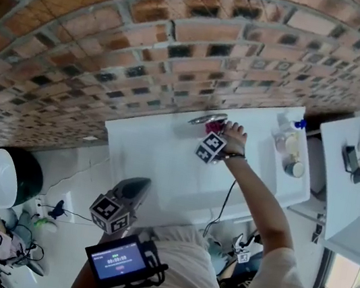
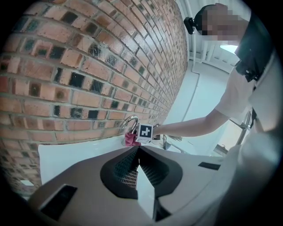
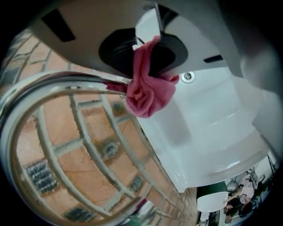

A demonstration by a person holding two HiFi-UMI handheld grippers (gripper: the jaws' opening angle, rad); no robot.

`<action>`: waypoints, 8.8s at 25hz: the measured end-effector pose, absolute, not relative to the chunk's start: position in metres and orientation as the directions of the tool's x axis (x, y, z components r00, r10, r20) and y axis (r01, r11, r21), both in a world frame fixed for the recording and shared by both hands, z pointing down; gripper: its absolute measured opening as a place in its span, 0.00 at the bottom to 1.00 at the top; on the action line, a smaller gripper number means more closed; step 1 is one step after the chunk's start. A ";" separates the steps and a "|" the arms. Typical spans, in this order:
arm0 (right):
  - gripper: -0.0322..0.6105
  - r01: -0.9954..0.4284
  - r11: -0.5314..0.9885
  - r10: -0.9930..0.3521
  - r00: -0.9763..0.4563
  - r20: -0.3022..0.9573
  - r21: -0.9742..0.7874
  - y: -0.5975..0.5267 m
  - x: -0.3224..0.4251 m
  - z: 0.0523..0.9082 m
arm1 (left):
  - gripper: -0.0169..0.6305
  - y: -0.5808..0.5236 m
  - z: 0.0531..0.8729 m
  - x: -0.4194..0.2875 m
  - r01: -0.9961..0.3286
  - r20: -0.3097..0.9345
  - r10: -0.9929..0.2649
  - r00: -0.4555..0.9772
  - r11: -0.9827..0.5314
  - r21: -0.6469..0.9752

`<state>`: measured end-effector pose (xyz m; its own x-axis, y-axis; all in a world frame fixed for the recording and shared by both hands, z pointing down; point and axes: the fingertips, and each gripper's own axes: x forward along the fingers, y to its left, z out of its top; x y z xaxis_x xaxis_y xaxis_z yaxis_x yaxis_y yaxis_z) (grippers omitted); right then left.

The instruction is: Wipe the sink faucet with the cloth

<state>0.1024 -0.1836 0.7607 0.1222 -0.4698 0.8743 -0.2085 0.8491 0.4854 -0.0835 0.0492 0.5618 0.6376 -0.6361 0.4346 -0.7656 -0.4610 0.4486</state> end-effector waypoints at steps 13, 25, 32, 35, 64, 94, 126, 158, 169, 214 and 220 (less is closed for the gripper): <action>0.16 -0.299 0.947 -0.143 -0.074 0.987 0.114 -0.208 0.133 0.774 | 0.00 0.038 0.562 -0.062 -0.737 0.430 -0.601 0.674 -0.498 0.457; 0.16 -0.469 0.865 0.077 -0.223 0.972 -0.176 -0.218 0.144 0.814 | 0.00 0.044 0.570 -0.069 -0.762 0.459 -0.612 0.644 -0.459 0.456; 0.16 -0.592 0.775 0.092 -0.243 0.966 -0.223 -0.237 0.151 0.837 | 0.00 0.045 0.573 -0.060 -0.769 0.481 -0.601 0.638 -0.472 0.430; 0.16 -0.645 0.756 -0.006 -0.174 0.985 -0.109 -0.248 0.158 0.859 | 0.00 0.042 0.567 -0.059 -0.785 0.479 -0.622 0.619 -0.482 0.389; 0.16 -0.821 0.419 -0.746 -0.555 0.368 -0.387 -0.032 0.250 0.604 | 0.00 0.041 0.540 -0.057 -0.749 0.408 -0.628 0.662 -0.537 0.388; 0.16 -0.940 0.201 -0.820 -0.316 0.477 -0.277 0.082 0.159 0.510 | 0.00 0.084 0.518 -0.120 -0.557 0.223 -0.516 0.827 -0.692 0.459; 0.17 -0.884 0.431 -0.534 -0.413 0.738 -0.183 -0.252 0.202 0.686 | 0.00 0.000 0.539 -0.090 -0.748 0.416 -0.623 0.662 -0.514 0.420; 0.16 -0.608 0.602 0.103 -0.584 0.805 -0.518 -0.248 0.132 0.822 | 0.00 0.018 0.571 -0.120 -0.817 0.487 -0.664 0.567 -0.380 0.434; 0.16 -0.391 0.889 0.015 -0.495 0.869 -0.238 -0.228 0.128 0.756 | 0.00 0.039 0.565 -0.133 -0.829 0.473 -0.691 0.546 -0.366 0.422; 0.16 -0.513 0.827 -0.488 -0.452 0.746 0.230 -0.163 -0.033 0.597 | 0.00 0.085 0.550 -0.135 -0.802 0.408 -0.710 0.574 -0.388 0.453; 0.16 -0.527 0.803 -0.529 -0.414 0.741 0.279 -0.171 -0.033 0.607 | 0.00 0.082 0.550 -0.141 -0.808 0.400 -0.724 0.563 -0.379 0.451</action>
<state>-0.0333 -0.1708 0.6074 -0.4142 -0.5287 0.7409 -0.5266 0.8031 0.2787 -0.1406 0.0816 0.5497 0.5627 -0.7237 0.3995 -0.8079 -0.3790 0.4512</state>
